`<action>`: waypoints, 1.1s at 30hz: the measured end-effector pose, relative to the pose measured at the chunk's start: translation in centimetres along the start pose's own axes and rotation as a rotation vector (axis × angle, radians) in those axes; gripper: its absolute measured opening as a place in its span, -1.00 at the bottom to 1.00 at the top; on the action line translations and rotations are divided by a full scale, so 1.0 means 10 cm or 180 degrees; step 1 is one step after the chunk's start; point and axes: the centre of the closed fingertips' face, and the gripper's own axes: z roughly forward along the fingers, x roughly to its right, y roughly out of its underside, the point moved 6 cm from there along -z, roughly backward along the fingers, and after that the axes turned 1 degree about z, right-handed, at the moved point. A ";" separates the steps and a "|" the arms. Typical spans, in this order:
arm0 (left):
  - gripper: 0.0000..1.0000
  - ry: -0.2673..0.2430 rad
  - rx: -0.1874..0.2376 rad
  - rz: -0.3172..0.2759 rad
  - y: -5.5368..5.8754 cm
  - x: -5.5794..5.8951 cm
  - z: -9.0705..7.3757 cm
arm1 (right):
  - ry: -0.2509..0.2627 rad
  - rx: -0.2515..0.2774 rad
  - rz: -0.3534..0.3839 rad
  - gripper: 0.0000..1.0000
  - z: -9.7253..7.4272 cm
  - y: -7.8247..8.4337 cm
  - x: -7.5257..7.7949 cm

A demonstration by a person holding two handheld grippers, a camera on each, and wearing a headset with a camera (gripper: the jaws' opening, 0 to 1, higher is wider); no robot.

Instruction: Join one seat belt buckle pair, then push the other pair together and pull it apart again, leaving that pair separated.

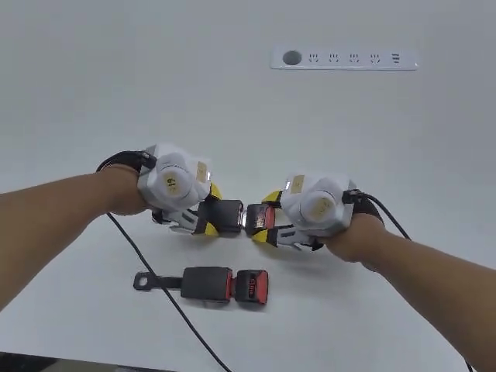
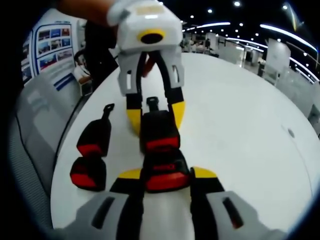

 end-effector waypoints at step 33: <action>-0.30 0.0000 0.0179 -0.0078 0.02 0.01 -0.02 | 0.0022 0.0118 0.0091 -0.29 -0.12 0.16 0.02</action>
